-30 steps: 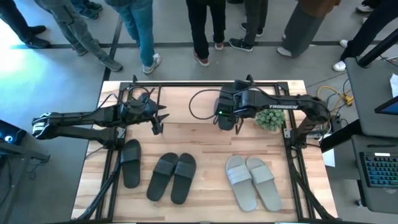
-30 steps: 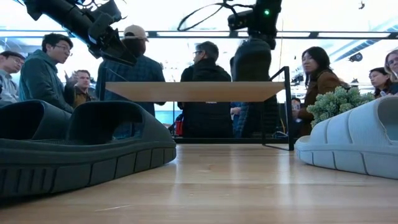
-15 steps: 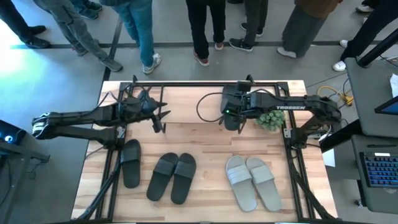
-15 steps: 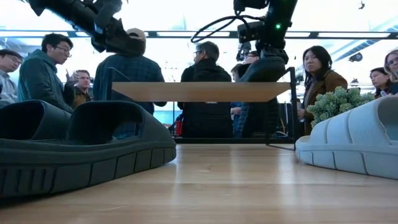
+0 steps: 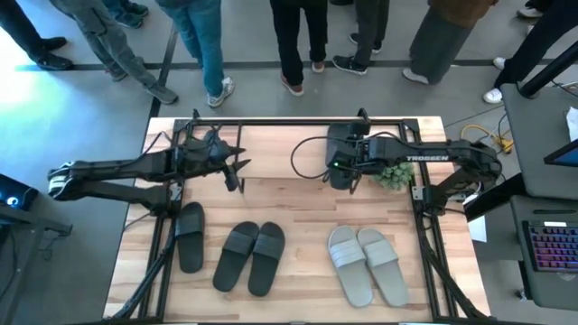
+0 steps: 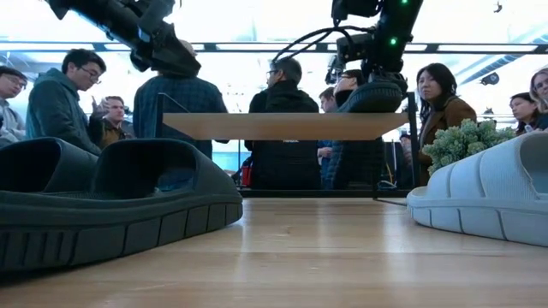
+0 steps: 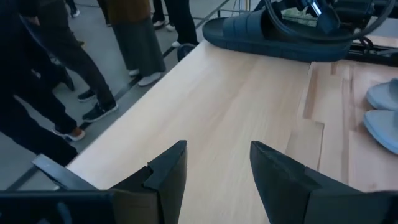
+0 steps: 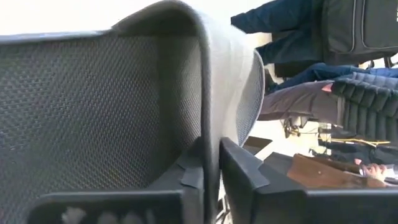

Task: Pick and place slides into the shelf
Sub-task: Put the black slide on the shelf

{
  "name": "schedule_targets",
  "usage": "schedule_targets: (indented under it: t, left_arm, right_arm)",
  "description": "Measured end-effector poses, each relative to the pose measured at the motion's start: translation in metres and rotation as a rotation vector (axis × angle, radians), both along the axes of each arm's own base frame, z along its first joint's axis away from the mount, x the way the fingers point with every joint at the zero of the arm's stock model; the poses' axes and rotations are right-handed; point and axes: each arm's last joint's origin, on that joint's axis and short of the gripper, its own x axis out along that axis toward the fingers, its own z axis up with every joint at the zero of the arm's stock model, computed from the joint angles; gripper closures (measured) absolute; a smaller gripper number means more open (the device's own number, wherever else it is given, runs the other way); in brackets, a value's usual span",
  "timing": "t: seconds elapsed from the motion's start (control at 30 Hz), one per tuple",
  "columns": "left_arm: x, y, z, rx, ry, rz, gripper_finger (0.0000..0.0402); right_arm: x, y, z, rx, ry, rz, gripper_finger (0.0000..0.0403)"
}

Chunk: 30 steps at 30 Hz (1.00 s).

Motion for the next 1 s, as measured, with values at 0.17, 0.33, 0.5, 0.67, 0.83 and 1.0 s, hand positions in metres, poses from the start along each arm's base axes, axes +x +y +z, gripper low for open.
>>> schedule_targets:
  t: [0.17, 0.33, 0.5, 0.67, 0.83, 1.0]
  left_arm:
    - [0.010, 0.002, -0.001, -0.007, 0.031, 0.001, 0.0240]
    - [0.018, 0.003, 0.001, -0.003, 0.043, -0.002, 0.0240]
    - [0.018, 0.003, 0.002, -0.002, 0.046, -0.002, 0.0240]
    - [0.014, 0.002, 0.006, 0.002, 0.023, -0.003, 0.0240]
    - [0.009, 0.002, 0.010, 0.007, 0.000, -0.003, 0.0240]
    - [0.007, 0.001, 0.011, 0.008, -0.004, -0.003, 0.0240]
  right_arm:
    - [0.000, -0.006, 0.001, -0.050, 0.017, -0.007, 0.0305]
    - [0.004, -0.007, 0.015, -0.088, -0.017, 0.001, 0.0267]
    - [0.005, -0.008, 0.018, -0.086, -0.028, 0.001, 0.0248]
    - [0.004, -0.007, 0.018, -0.081, -0.022, -0.005, 0.0241]
    - [-0.004, -0.005, 0.017, -0.058, 0.019, -0.046, 0.0242]
    - [-0.009, 0.000, 0.022, 0.004, 0.013, -0.082, 0.0243]
